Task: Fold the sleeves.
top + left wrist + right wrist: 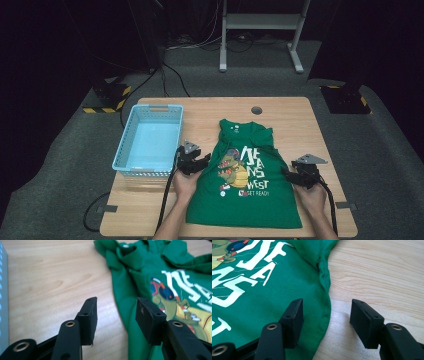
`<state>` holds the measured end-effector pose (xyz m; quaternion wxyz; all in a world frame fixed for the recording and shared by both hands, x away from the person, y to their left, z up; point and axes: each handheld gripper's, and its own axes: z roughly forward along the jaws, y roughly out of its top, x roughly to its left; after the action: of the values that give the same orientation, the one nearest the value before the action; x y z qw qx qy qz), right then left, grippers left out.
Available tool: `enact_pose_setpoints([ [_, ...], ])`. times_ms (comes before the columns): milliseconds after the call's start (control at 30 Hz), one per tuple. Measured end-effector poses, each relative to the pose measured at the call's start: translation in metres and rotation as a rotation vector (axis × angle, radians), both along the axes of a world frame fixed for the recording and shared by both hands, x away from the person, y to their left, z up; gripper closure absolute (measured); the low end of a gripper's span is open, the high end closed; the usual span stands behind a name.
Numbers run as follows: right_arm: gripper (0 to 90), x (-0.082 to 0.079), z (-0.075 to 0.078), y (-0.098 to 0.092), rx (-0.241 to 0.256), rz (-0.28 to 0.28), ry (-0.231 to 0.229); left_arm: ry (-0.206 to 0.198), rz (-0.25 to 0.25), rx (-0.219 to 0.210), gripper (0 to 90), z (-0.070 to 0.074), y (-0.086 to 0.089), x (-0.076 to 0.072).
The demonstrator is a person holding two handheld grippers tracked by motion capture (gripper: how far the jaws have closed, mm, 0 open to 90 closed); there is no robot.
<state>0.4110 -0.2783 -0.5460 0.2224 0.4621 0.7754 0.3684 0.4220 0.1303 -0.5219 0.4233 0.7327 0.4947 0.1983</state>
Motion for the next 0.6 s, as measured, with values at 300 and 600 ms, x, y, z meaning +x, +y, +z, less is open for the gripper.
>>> enact_pose_setpoints([
  [300,44.3,0.000,0.000,0.000,0.001,-0.001,0.000,0.021,0.027,0.058,51.9,-0.018,-0.002,-0.007],
  [600,44.2,0.000,0.000,0.000,0.001,0.001,0.001,0.016,0.020,0.141,50.5,-0.022,-0.010,-0.010],
])
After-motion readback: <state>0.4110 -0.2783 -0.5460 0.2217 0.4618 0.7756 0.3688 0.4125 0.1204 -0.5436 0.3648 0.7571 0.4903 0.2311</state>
